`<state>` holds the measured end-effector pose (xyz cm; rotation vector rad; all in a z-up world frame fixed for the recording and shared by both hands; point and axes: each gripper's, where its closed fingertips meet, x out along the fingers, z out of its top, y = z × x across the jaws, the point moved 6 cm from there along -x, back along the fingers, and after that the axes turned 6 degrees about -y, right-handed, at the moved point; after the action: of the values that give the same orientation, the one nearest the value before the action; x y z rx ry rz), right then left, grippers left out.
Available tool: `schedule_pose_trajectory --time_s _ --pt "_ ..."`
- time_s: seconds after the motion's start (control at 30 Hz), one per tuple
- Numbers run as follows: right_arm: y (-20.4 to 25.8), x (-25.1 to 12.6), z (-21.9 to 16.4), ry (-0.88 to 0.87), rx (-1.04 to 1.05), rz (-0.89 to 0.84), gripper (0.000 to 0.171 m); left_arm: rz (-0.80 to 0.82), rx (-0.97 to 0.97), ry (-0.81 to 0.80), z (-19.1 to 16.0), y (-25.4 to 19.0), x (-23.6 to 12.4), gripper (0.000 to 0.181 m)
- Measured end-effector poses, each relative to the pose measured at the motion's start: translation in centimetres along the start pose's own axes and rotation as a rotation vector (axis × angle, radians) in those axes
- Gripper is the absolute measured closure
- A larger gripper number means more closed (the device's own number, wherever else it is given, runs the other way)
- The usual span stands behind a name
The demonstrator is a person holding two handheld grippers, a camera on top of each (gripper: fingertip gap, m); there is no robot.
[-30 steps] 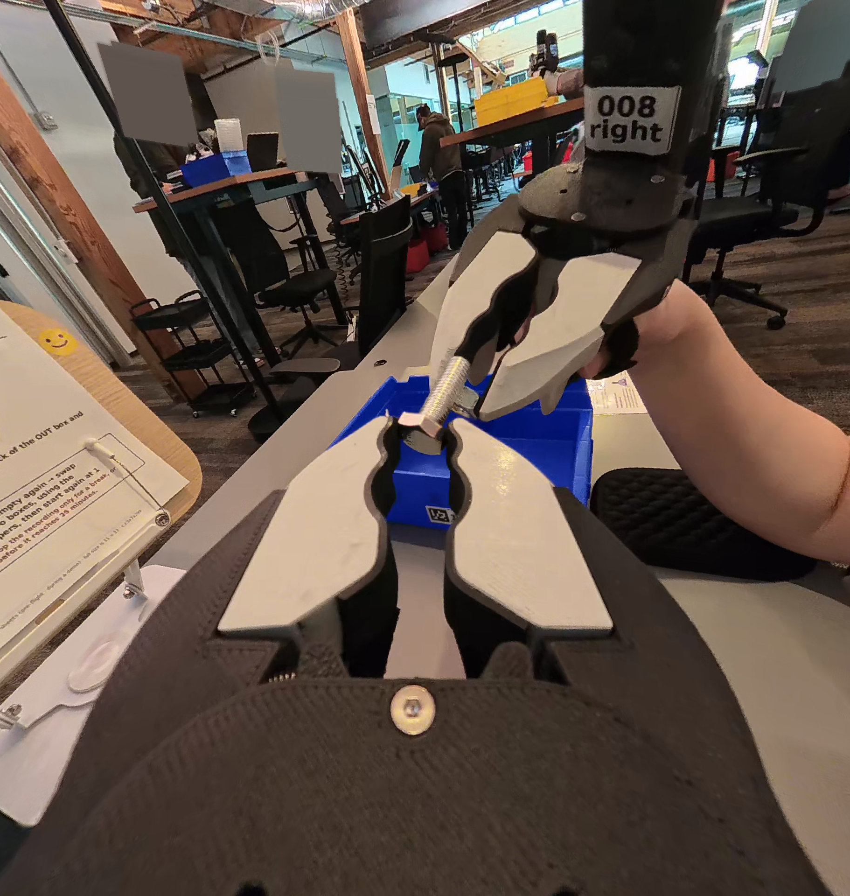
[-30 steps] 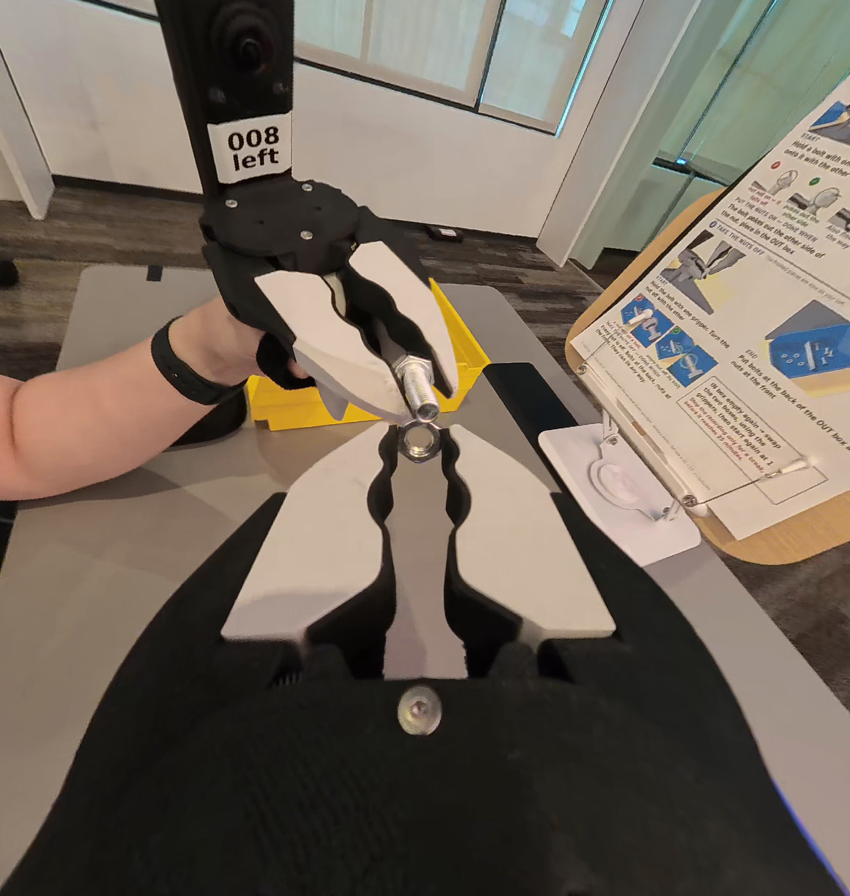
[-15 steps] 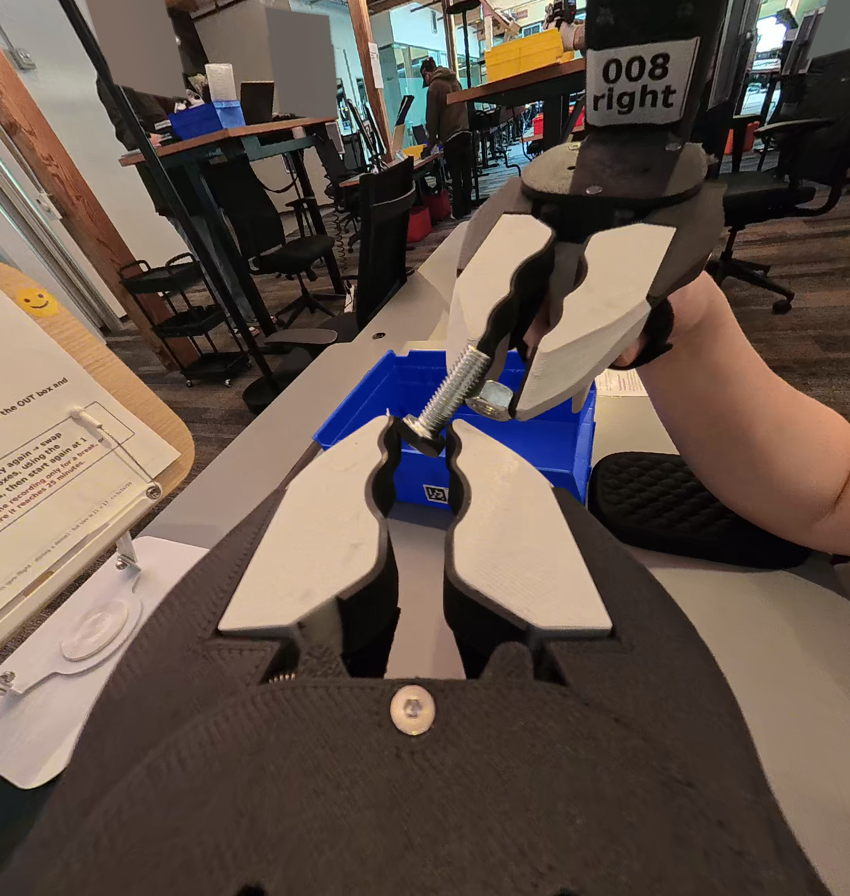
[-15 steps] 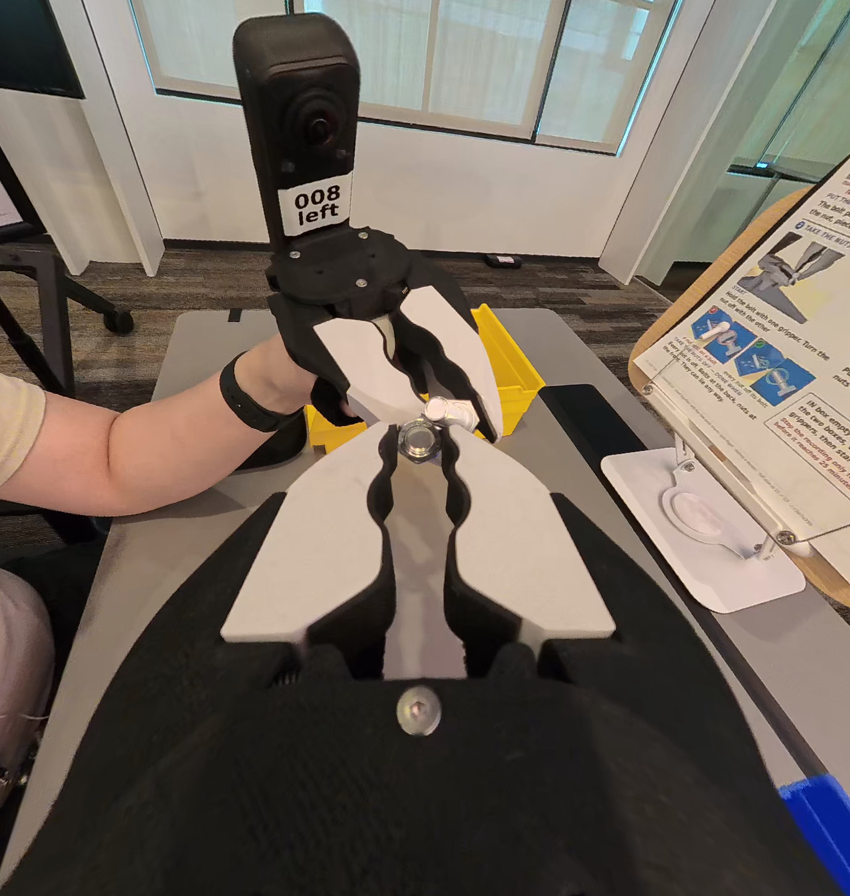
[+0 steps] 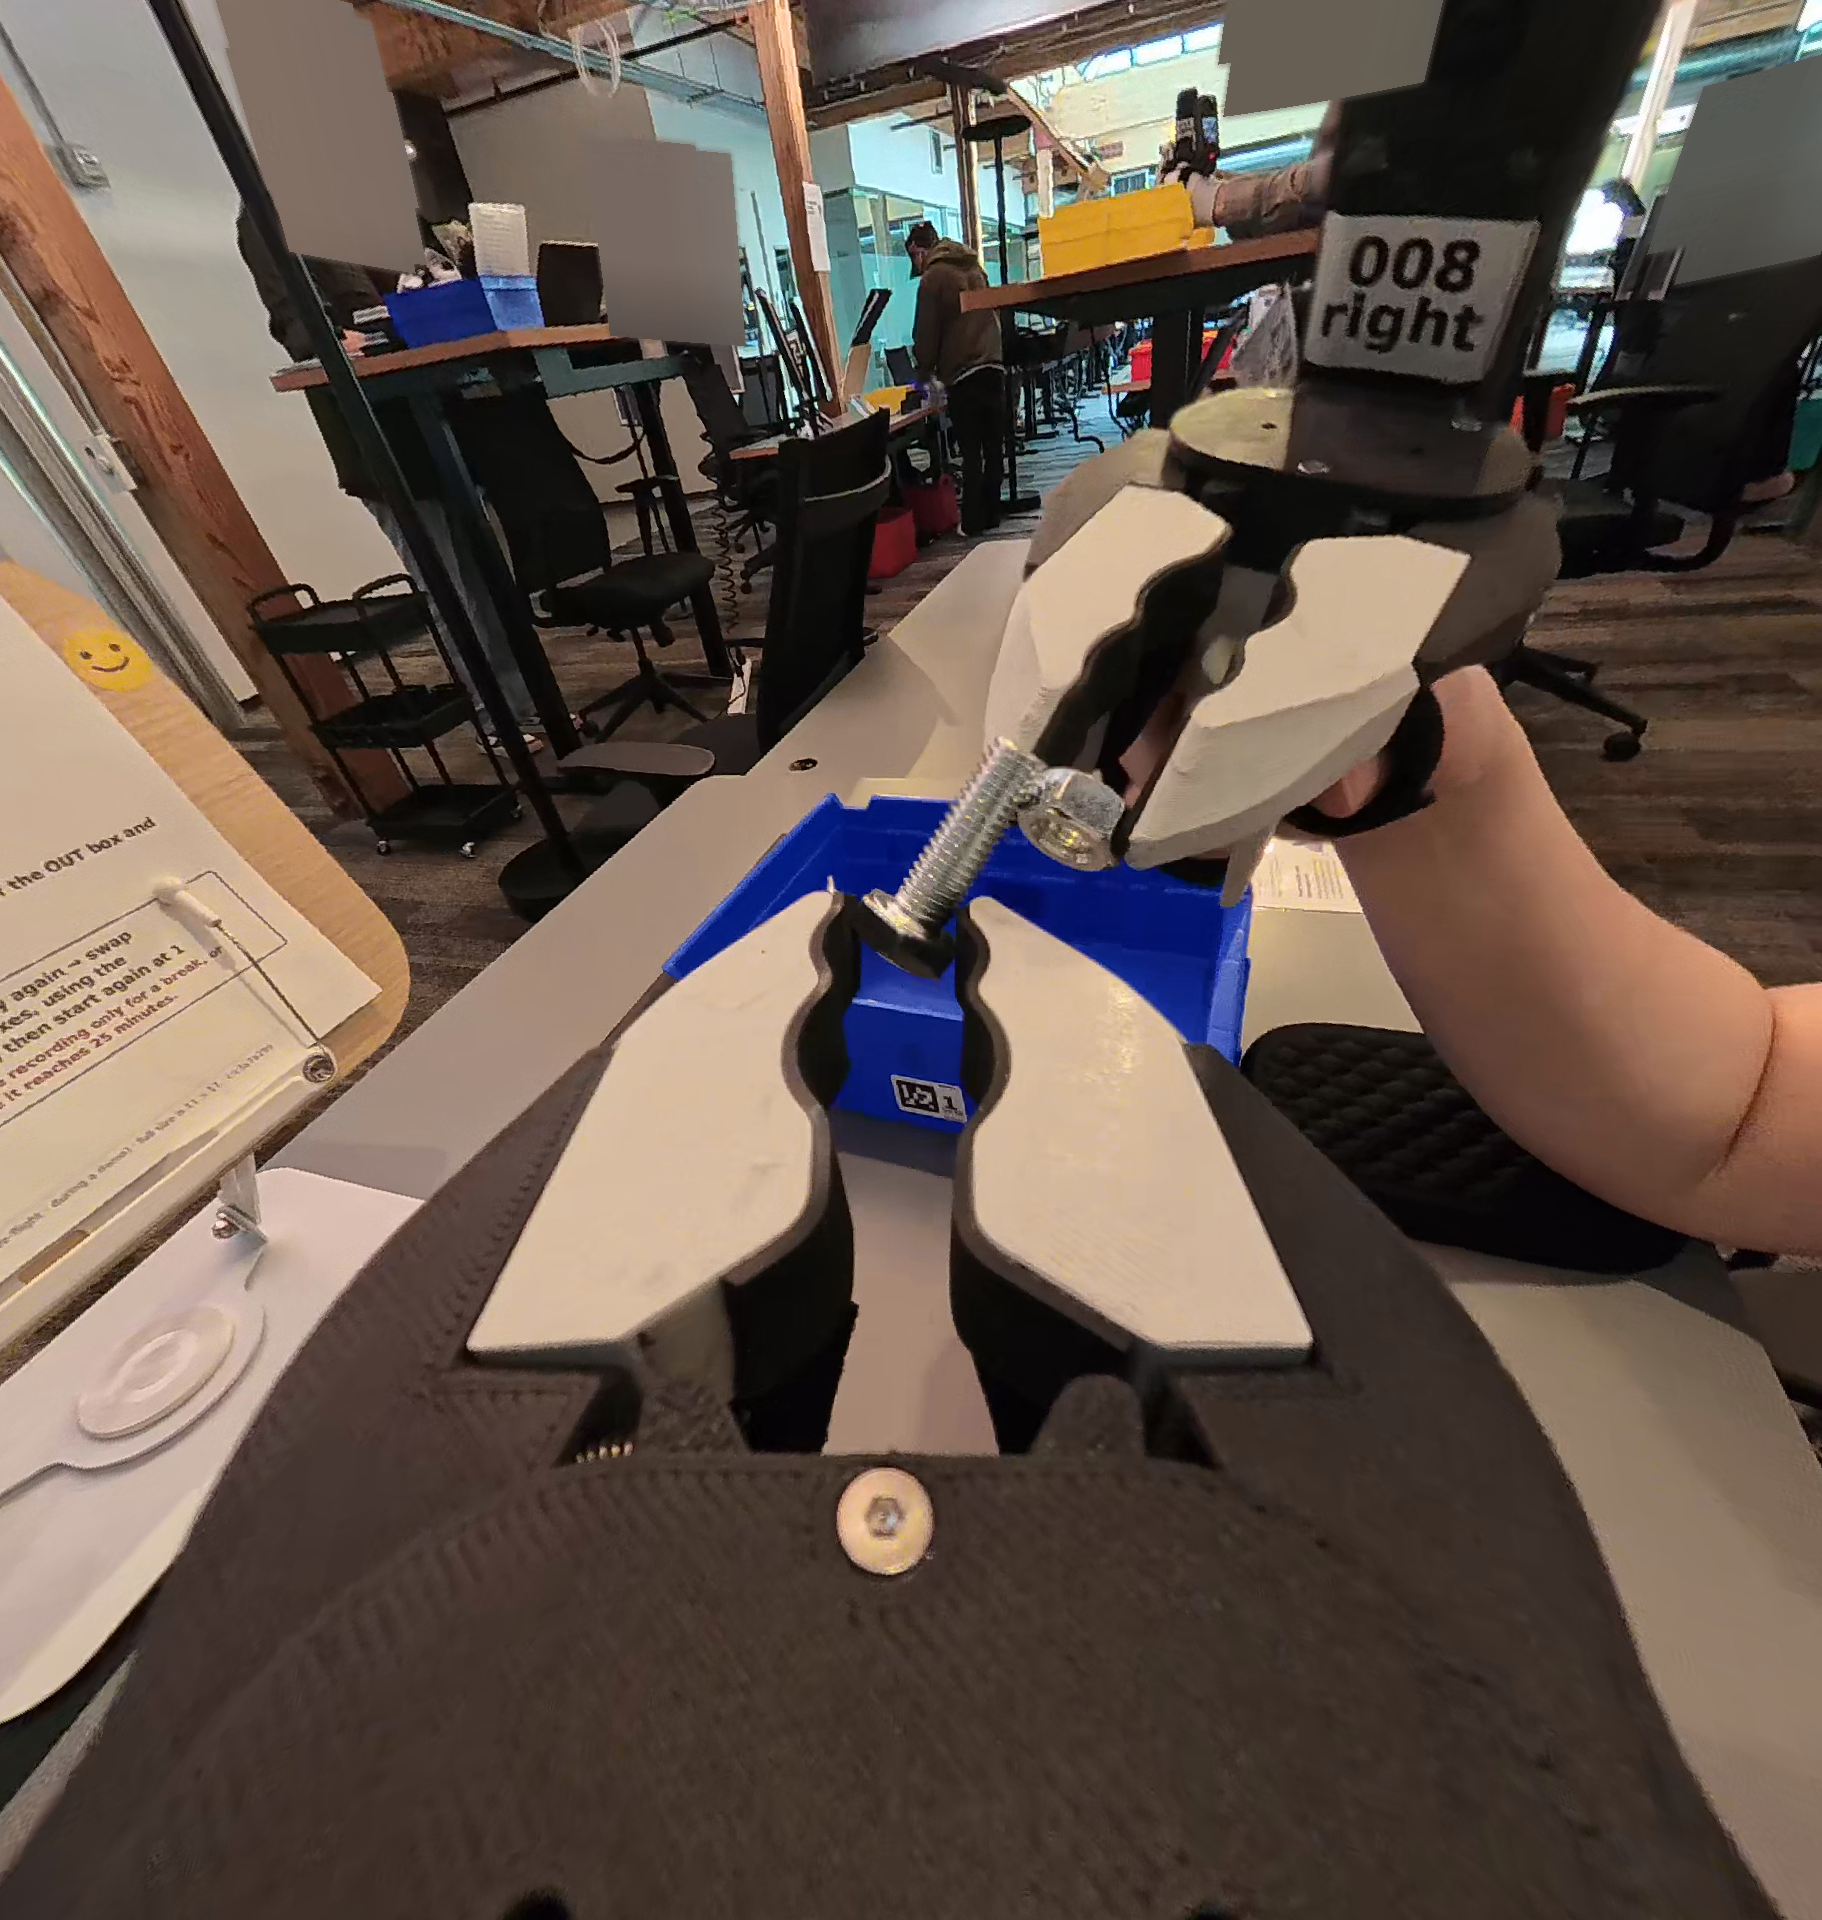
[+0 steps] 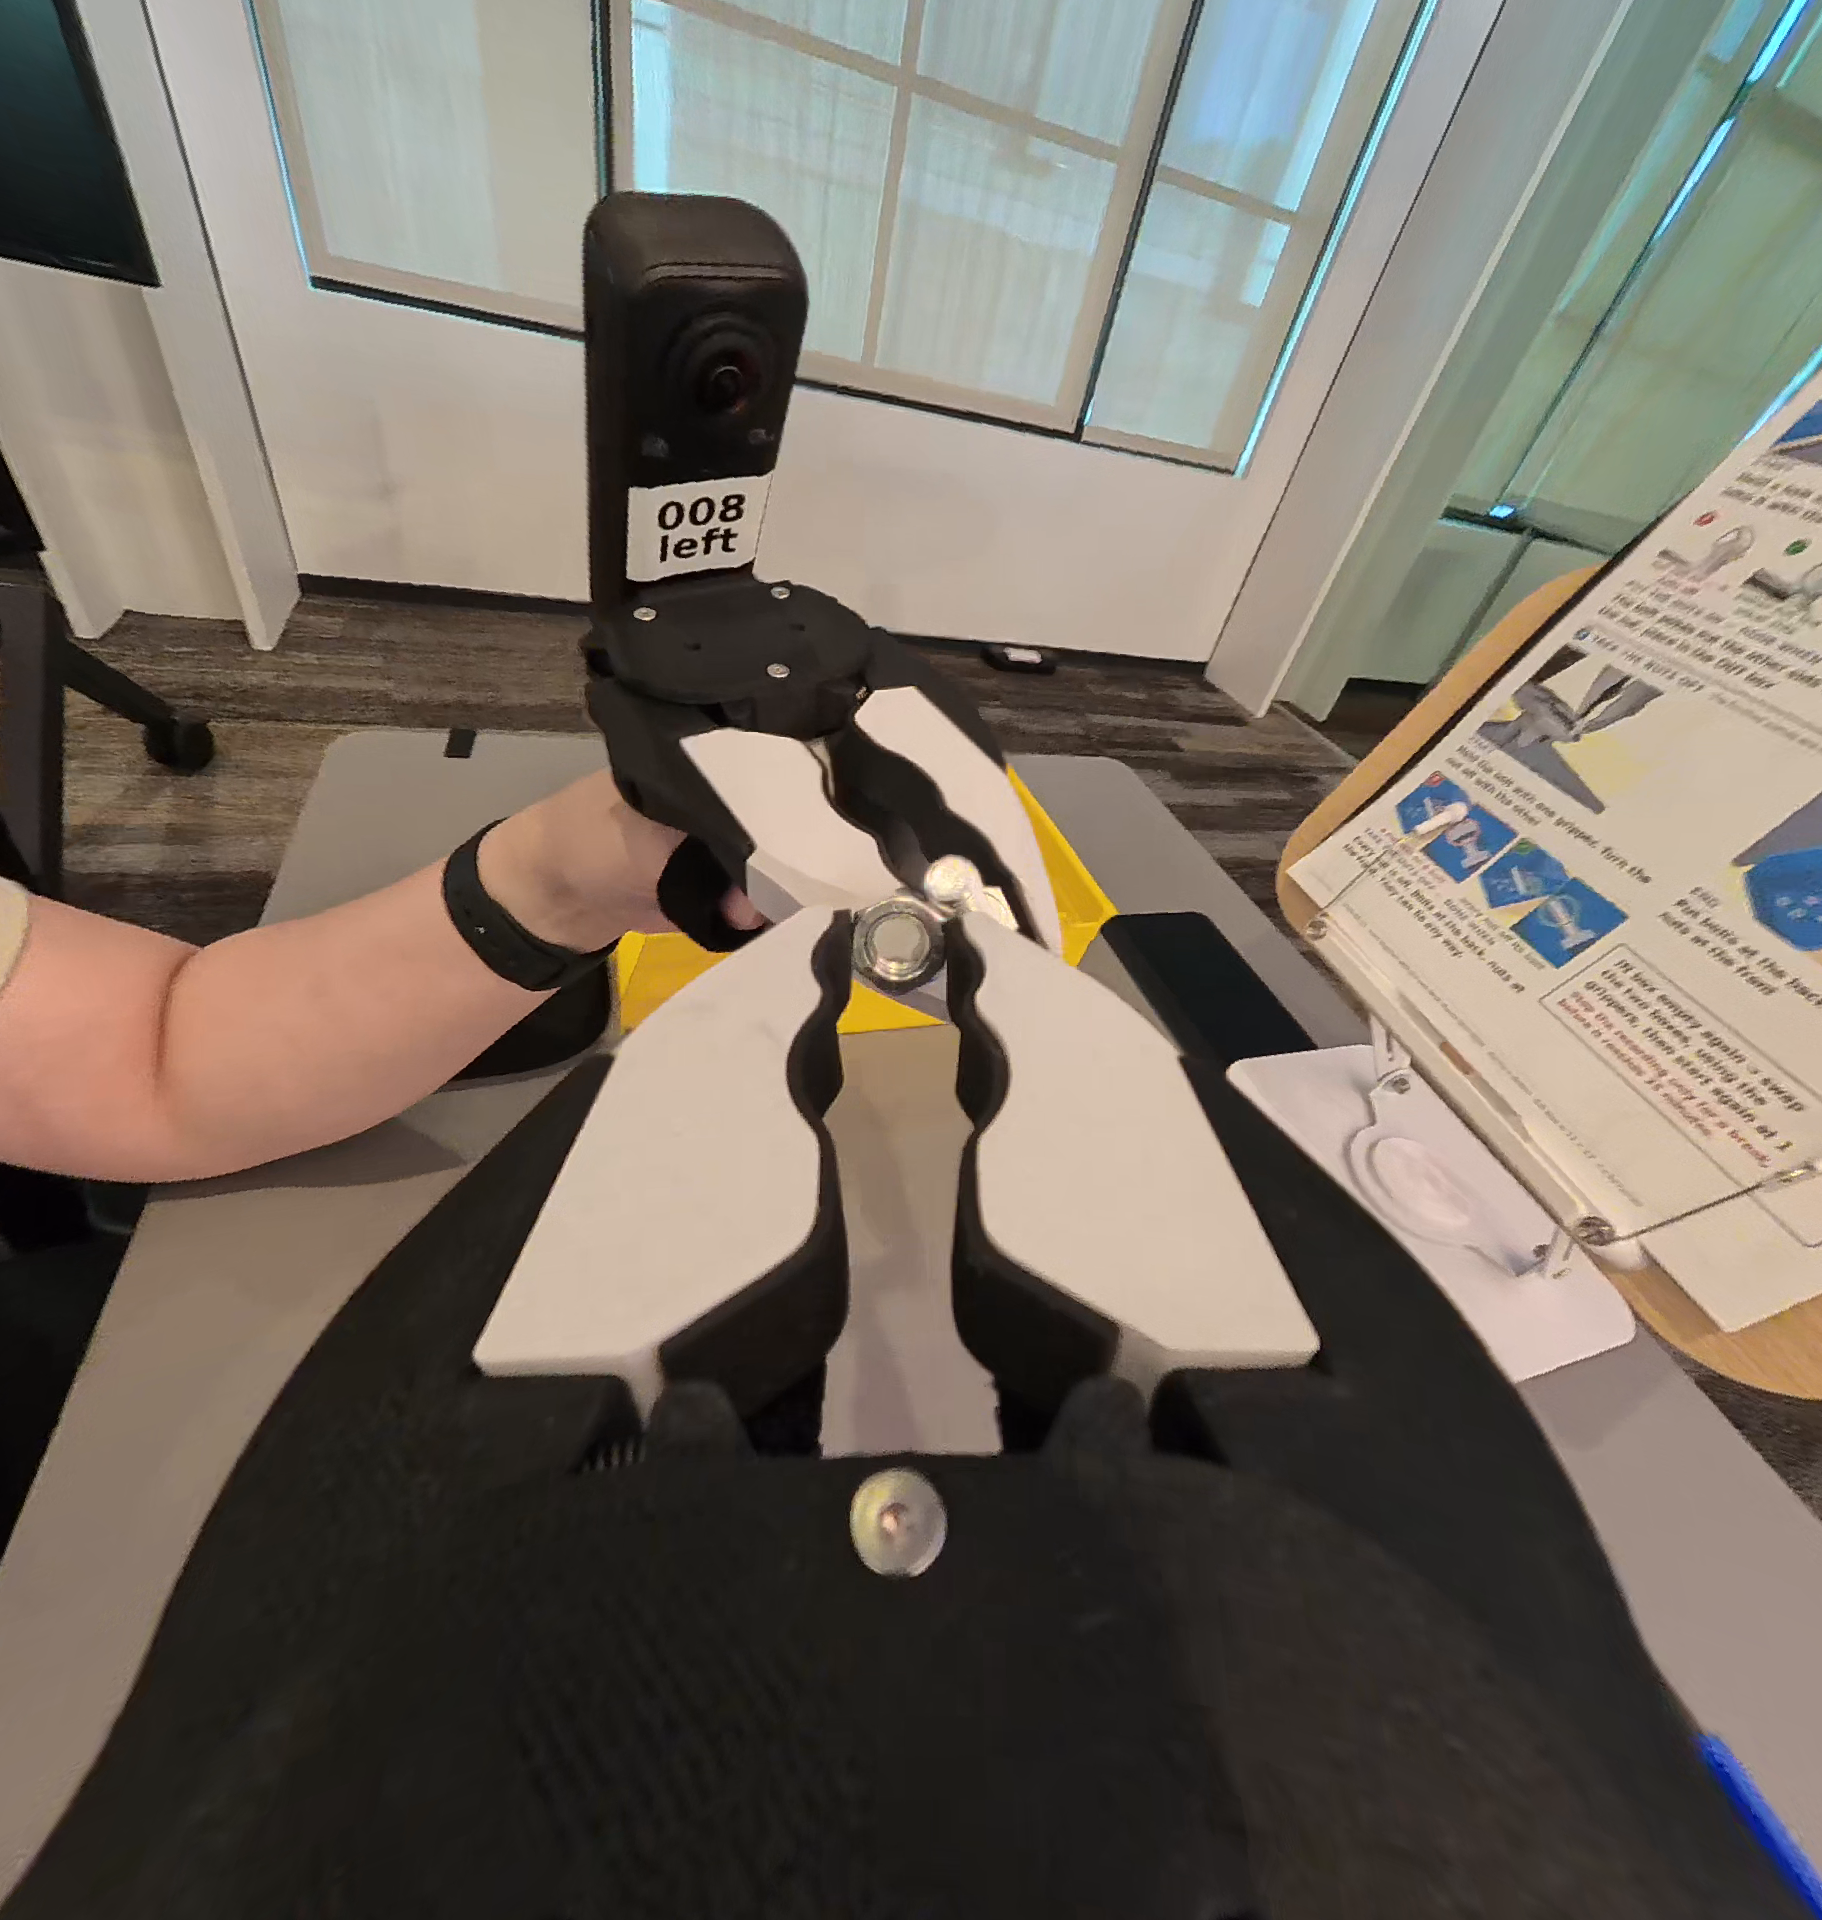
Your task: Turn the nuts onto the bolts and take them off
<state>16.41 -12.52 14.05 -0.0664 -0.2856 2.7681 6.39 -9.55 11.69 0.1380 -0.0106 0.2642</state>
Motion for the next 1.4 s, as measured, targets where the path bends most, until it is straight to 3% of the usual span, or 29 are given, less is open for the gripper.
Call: schedule_pose_trajectory --time_s 0.17,0.63,0.77,1.1,1.4 --pt "0.2 0.3 0.6 -0.041 -0.061 -0.063 0.153 0.023 -0.045 -0.045 0.5 0.1 -0.1 0.164" --pt "0.4 -0.1 1.4 -0.111 -0.036 -0.063 0.153 0.035 0.085 -0.061 1.1 -1.0 0.0 0.163" --pt "0.4 -0.1 1.3 -0.101 -0.069 -0.076 0.153 0.111 0.148 -0.035 1.2 -1.0 0.1 0.163" --pt "1.1 -1.7 2.3 -0.067 -0.321 -0.133 0.153 0.278 0.349 -0.123 2.3 -1.5 -0.1 0.163" --pt "2.4 -3.2 2.8 0.076 -0.523 -0.194 0.153 0.239 0.554 -0.117 2.0 -3.1 0.3 0.163"
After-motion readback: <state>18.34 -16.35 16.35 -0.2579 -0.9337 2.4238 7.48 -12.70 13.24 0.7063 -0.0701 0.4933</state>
